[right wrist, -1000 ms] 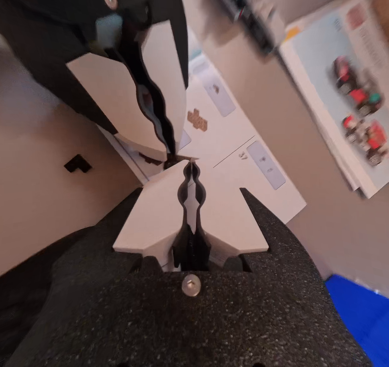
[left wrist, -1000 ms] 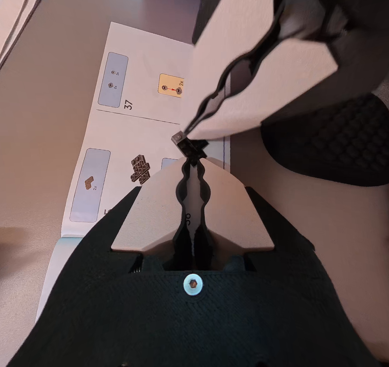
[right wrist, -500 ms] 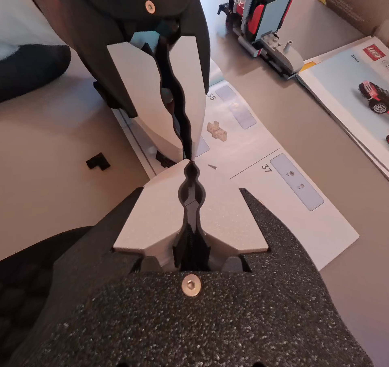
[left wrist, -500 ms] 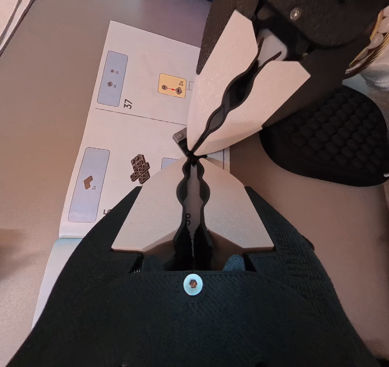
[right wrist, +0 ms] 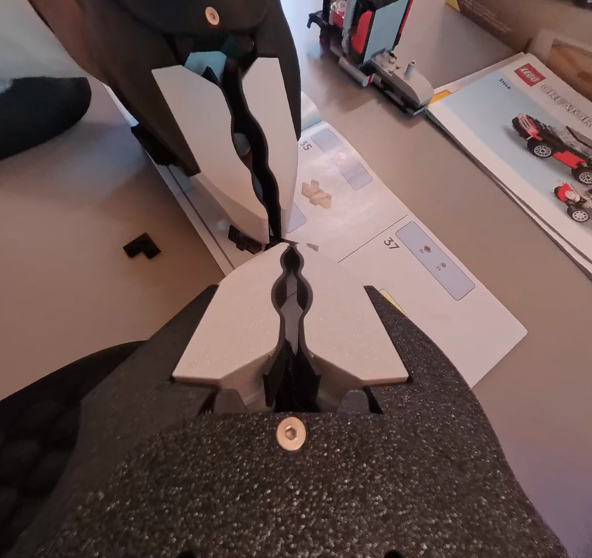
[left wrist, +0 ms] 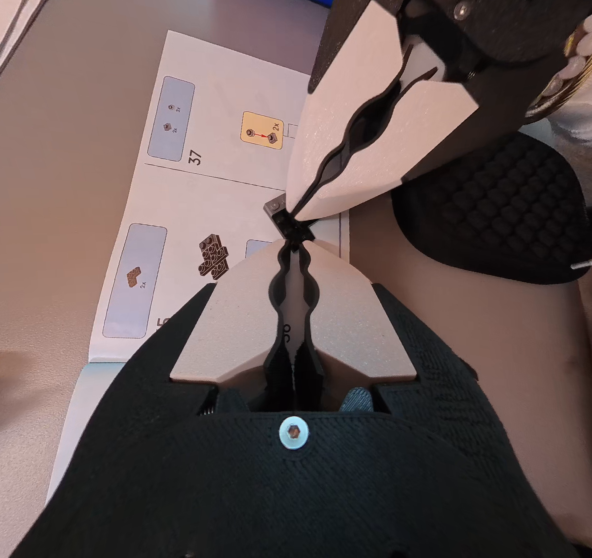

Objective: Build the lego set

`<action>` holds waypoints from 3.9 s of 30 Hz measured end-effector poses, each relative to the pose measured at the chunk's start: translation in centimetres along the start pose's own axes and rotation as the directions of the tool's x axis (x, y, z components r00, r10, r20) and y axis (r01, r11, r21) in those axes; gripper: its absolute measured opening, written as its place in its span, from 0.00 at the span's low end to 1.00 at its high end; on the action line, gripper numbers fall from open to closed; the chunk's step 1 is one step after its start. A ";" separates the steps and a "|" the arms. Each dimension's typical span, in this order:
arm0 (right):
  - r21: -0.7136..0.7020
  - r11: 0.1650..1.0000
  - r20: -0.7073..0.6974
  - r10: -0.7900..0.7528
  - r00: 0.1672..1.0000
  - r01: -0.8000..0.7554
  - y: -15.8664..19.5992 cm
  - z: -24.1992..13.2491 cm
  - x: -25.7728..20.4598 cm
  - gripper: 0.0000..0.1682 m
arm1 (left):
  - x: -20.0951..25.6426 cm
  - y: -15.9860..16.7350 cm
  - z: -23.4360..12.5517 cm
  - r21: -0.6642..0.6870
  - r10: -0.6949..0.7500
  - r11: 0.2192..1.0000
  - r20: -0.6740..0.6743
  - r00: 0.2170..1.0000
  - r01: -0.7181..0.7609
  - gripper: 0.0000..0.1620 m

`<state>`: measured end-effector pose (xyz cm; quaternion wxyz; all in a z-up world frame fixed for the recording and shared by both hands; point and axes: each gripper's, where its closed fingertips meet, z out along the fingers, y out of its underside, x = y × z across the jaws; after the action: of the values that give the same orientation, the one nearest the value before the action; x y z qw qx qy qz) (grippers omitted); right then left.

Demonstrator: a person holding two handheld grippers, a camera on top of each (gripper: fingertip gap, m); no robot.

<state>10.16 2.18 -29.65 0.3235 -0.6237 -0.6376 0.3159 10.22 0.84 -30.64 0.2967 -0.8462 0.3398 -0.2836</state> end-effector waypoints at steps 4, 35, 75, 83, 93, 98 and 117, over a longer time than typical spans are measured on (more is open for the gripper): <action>-0.007 1.000 -0.018 -0.015 1.000 0.015 0.1 0.1 0.0 0.00 | 0.0 0.0 0.0 0.001 -0.003 1.000 -0.004 1.000 0.003 0.03; -0.319 0.898 -0.283 0.215 0.935 -0.303 5.6 -7.2 -0.3 0.16 | 0.3 0.0 0.1 -0.001 -0.011 1.000 -0.005 1.000 0.011 0.03; -0.275 0.951 -0.056 0.134 0.989 -0.145 2.5 -4.2 -1.2 0.05 | 1.1 -1.2 -1.1 0.076 0.119 0.990 0.006 0.993 -0.119 0.18; -0.224 0.933 -0.147 0.255 0.956 -0.283 0.7 -1.6 -1.6 0.05 | 0.0 -0.5 -0.8 0.025 0.132 0.991 0.082 0.988 -0.134 0.05; -0.262 0.909 -0.187 0.281 0.941 -0.324 1.1 -0.7 -1.3 0.05 | 0.3 -1.2 -1.4 0.058 0.128 0.990 0.036 0.991 -0.130 0.00; -0.273 0.904 -0.196 0.283 0.939 -0.330 1.2 -0.7 -1.1 0.05 | 0.7 -2.0 -0.6 0.038 0.118 0.992 -0.007 0.993 -0.118 0.00; -0.304 0.901 -0.198 0.259 0.945 -0.311 1.6 -0.5 -1.0 0.05 | 0.3 -1.6 0.9 -0.055 0.120 0.991 0.015 0.993 -0.119 0.00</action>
<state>11.54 1.19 -30.65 0.2120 -0.7781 -0.5566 0.1995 11.74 1.85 -30.02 0.2931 -0.8348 0.3945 -0.2481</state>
